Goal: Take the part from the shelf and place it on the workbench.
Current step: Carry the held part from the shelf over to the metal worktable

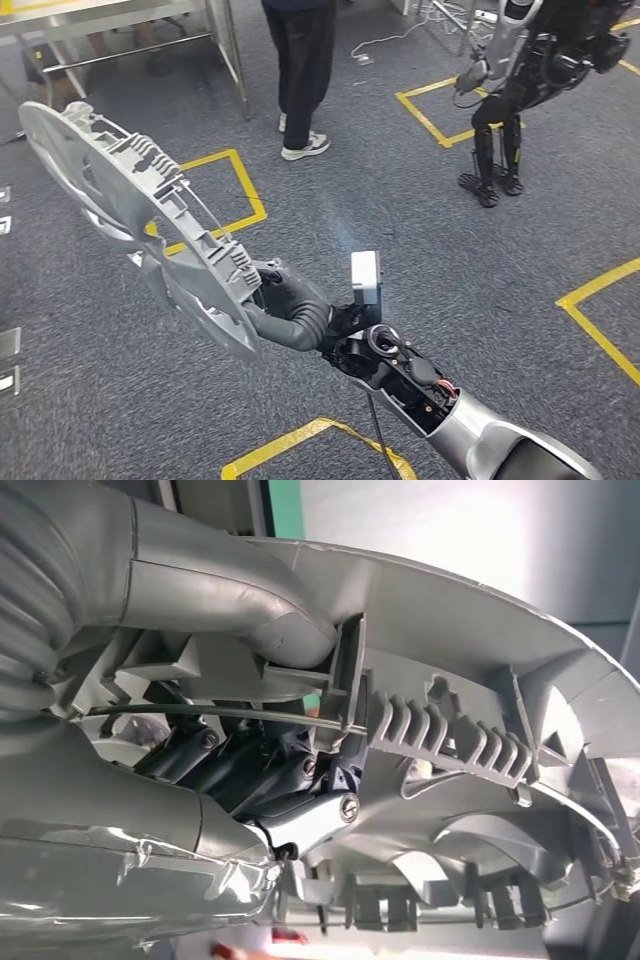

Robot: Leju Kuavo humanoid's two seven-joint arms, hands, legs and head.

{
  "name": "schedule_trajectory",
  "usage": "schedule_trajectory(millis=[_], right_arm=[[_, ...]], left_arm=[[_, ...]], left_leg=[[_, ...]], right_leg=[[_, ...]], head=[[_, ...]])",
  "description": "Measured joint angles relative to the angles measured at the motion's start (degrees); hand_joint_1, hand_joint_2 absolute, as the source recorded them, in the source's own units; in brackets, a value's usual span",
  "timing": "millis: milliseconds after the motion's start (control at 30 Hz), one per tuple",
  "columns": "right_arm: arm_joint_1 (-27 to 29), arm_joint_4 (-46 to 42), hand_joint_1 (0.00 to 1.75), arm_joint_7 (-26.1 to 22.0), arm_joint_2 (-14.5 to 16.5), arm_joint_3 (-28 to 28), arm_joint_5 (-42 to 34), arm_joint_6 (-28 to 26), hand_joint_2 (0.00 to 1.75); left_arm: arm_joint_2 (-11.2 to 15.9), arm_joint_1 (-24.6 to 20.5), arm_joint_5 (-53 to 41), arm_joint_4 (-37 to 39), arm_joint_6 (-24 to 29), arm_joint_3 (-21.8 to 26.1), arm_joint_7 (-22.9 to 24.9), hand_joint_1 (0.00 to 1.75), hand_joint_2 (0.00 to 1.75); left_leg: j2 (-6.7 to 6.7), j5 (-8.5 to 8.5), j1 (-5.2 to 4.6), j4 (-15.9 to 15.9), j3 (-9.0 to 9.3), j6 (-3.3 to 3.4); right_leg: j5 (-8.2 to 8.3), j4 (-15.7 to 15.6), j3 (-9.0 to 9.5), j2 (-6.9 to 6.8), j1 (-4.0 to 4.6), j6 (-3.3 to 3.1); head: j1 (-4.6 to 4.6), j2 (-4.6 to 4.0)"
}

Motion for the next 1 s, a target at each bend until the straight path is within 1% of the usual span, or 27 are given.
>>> schedule_trajectory(millis=[33,67,100,133,167,200,233,267,300,333,367,400,433,467,500,533,567,600,633,667,700,800,1000], right_arm=[[0.0,0.1,1.75,0.0,0.0,0.0,0.0,0.0,1.75],[0.0,0.2,1.75,0.0,0.0,0.0,0.0,0.1,1.75],[0.0,0.3,1.75,0.0,0.0,0.0,0.0,0.1,1.75],[-0.1,0.3,1.75,0.0,0.0,0.0,0.0,0.1,1.75],[-0.1,0.3,1.75,0.0,0.0,0.0,0.0,0.1,1.75],[-0.2,0.4,1.75,0.0,0.0,0.0,0.0,0.1,1.75],[-0.2,0.4,1.75,0.0,0.0,0.0,-0.1,0.1,1.75],[-0.2,0.4,1.75,0.0,0.0,0.0,-0.1,0.1,1.75],[-0.3,0.4,1.75,0.0,0.0,0.0,0.0,0.2,1.75],[-0.3,0.4,1.75,0.0,0.0,0.0,0.0,0.2,1.75],[-0.4,0.4,1.75,0.0,0.0,0.0,0.0,0.2,1.75],[-0.4,0.4,1.75,0.0,0.0,0.0,0.0,0.2,1.75],[-0.4,0.5,1.75,0.0,0.0,-0.1,0.0,0.2,1.75],[-0.3,0.5,1.75,0.0,0.0,-0.1,0.0,0.2,1.75],[-0.3,0.7,1.75,-0.1,0.0,-0.1,0.0,0.2,1.75],[-0.3,0.8,1.75,-0.1,0.0,-0.1,0.0,0.2,1.75],[-0.3,0.8,1.75,-0.1,0.0,-0.1,0.0,0.2,1.75],[-0.4,0.8,1.75,-0.1,0.0,-0.1,0.0,0.2,1.75],[-0.4,0.8,1.75,-0.2,0.0,-0.1,-0.1,0.2,1.75],[-0.5,0.9,1.75,-0.2,0.0,-0.2,-0.1,0.2,1.75],[-0.5,0.9,1.75,-0.3,0.0,-0.2,-0.1,0.2,1.75],[-0.4,1.0,1.75,-0.5,0.0,-0.2,-0.4,0.2,1.75],[-0.4,1.4,1.75,-0.5,0.0,-0.2,-1.1,0.3,1.75]], left_arm=[[0.0,0.1,0.0,0.0,0.0,0.0,0.0,0.00,1.75],[0.1,0.1,0.1,0.0,0.0,0.0,0.0,0.00,1.75],[0.1,0.1,0.1,0.0,0.0,0.0,0.0,0.00,1.75],[0.1,0.0,0.1,0.0,0.0,0.0,0.0,0.00,1.75],[0.0,-0.1,0.1,0.0,0.0,0.0,0.0,0.00,1.75],[0.0,-0.1,0.1,0.0,0.0,0.0,0.0,0.00,1.75],[0.0,-0.1,0.1,0.0,0.0,0.0,0.0,0.00,1.75],[0.1,0.0,0.1,0.0,0.0,0.0,0.1,0.00,1.75],[0.1,0.0,0.1,0.0,0.0,0.0,0.1,0.00,1.75],[0.1,0.0,0.1,0.0,0.0,0.0,0.1,0.00,1.75],[0.1,-0.1,0.1,0.0,0.0,0.0,0.1,0.00,1.75],[0.1,-0.2,0.1,0.0,0.0,0.0,0.1,0.00,1.75],[0.1,-0.3,0.1,0.0,0.0,0.0,0.1,0.00,1.75],[0.1,-0.3,0.1,0.0,0.0,0.0,0.1,0.00,1.75],[0.1,-0.3,0.1,0.0,0.0,0.0,0.1,0.00,1.75],[0.1,-0.3,0.1,0.0,0.0,-0.1,0.1,0.00,1.75],[0.0,-0.2,0.0,0.0,0.0,-0.1,0.0,0.00,1.75],[0.0,-0.2,0.0,0.0,0.0,-0.1,0.0,0.00,1.75],[-0.1,-0.2,0.0,0.0,0.0,-0.2,0.0,0.00,1.75],[-0.1,-0.2,0.0,0.0,0.0,-0.2,0.1,0.00,1.75],[-0.1,-0.2,0.0,0.0,0.0,-0.2,0.1,0.00,1.75],[0.0,0.0,0.1,0.0,0.0,-0.3,0.1,0.00,1.75],[0.0,0.0,0.6,0.0,0.0,-0.3,-0.1,0.00,1.75]], left_leg=[[0.38,1.70,0.26,-2.1,0.84,-0.23],[1.16,3.99,0.46,-6.2,2.72,-0.45],[2.44,5.90,0.49,-10.7,4.93,-0.61],[3.30,7.27,0.43,-14.3,6.68,-0.47],[3.85,7.80,0.29,-16.3,7.66,-0.17],[3.83,7.70,0.10,-16.9,7.95,0.28],[3.08,7.64,0.02,-16.9,7.88,0.83],[2.53,7.51,0.01,-16.8,7.93,1.22],[1.94,7.44,0.03,-16.8,8.01,1.58],[1.37,7.42,0.09,-16.9,8.12,1.91],[0.87,7.41,0.11,-16.9,8.22,2.20],[0.40,7.36,0.02,-16.9,8.25,2.44],[-0.13,7.32,-0.13,-16.9,8.28,2.65],[-0.61,7.26,-0.30,-16.9,8.33,2.79],[-1.16,7.20,-0.47,-16.8,8.44,2.90],[-1.70,7.13,-0.59,-16.8,8.60,2.96],[-2.16,7.05,-0.66,-16.8,8.79,2.97],[-2.59,6.96,-0.68,-16.8,8.98,2.97],[-2.89,6.89,-0.73,-16.9,9.07,2.90],[-3.11,6.85,-0.71,-16.9,9.08,2.76],[-3.21,6.77,-0.79,-16.8,9.02,2.73],[-3.15,6.56,-0.86,-16.7,8.97,2.71],[-3.10,6.66,-0.79,-17.2,9.19,2.46]], right_leg=[[-0.21,0.1,0.13,-0.65,-0.07,0.15],[-0.50,0.2,0.30,-1.24,-0.14,0.39],[-0.85,0.5,0.44,-1.79,-0.12,0.73],[-1.22,0.8,0.54,-2.23,0.00,1.10],[-1.55,1.0,0.64,-2.63,0.16,1.45],[-1.80,1.1,0.76,-3.04,0.30,1.76],[-2.02,1.2,0.94,-3.48,0.31,2.03],[-2.30,1.2,1.12,-3.59,0.14,2.37],[-2.91,1.8,1.08,-2.91,-0.09,2.67],[-4.07,3.4,0.45,-1.69,-0.27,2.91],[-5.73,6.4,-0.90,-0.13,-0.41,3.07],[-7.68,10.6,-2.97,1.23,-0.45,3.09],[-9.36,15.1,-5.39,1.91,-0.44,3.07],[-10.27,18.6,-7.39,2.20,-0.40,2.99],[-9.94,20.0,-8.53,2.31,-0.31,2.79],[-8.41,19.0,-8.52,2.39,-0.18,2.46],[-5.93,15.6,-7.37,2.53,0.05,2.02],[-3.23,11.0,-5.71,2.85,0.35,1.47],[-1.30,6.9,-4.08,3.23,0.62,0.99],[-0.12,3.9,-2.89,3.57,0.89,0.65],[0.19,2.4,-2.30,3.79,0.97,0.66],[0.08,1.8,-2.06,3.85,0.96,1.19],[0.03,1.9,-2.08,3.92,1.01,0.92]], head=[[-0.08,0.00],[-0.12,0.00],[-0.24,0.00],[-0.32,0.00],[-0.22,0.00],[-0.04,0.00],[0.22,0.00],[0.46,0.00],[0.60,0.00],[0.75,0.00],[1.02,0.00],[1.39,0.00],[1.72,0.00],[1.98,0.00],[2.16,0.00],[2.25,0.00],[2.34,0.00],[2.46,0.00],[2.46,0.00],[2.50,0.00],[2.51,0.00],[2.28,0.00],[1.25,0.00]])
